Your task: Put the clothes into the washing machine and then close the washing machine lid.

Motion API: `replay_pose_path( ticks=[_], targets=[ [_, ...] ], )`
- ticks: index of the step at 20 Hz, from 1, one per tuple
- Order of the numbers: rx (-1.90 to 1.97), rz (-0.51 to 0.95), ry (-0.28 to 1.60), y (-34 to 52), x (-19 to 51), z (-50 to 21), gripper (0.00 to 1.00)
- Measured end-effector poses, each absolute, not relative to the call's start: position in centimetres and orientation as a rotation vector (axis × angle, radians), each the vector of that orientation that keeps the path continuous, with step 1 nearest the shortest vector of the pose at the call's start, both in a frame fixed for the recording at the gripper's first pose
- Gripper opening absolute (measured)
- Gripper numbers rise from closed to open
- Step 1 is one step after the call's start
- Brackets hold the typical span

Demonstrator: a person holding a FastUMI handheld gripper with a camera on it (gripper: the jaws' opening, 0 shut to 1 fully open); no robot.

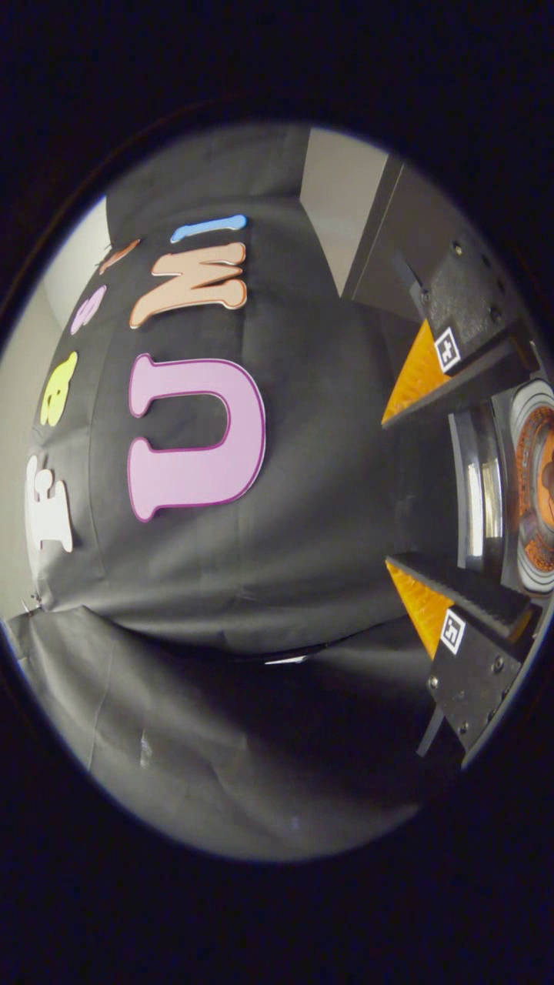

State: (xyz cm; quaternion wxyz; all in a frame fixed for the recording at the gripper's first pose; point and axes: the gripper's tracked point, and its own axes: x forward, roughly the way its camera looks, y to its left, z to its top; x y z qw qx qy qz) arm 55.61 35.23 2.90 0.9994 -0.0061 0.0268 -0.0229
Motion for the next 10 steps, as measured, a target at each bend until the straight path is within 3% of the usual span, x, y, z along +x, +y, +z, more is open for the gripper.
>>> replay_pose_path(
  ticks=[10],
  targets=[
    [0.006, -0.041, 0.069, 35.55, 55.44, 2.45, 0.96]
  ],
)
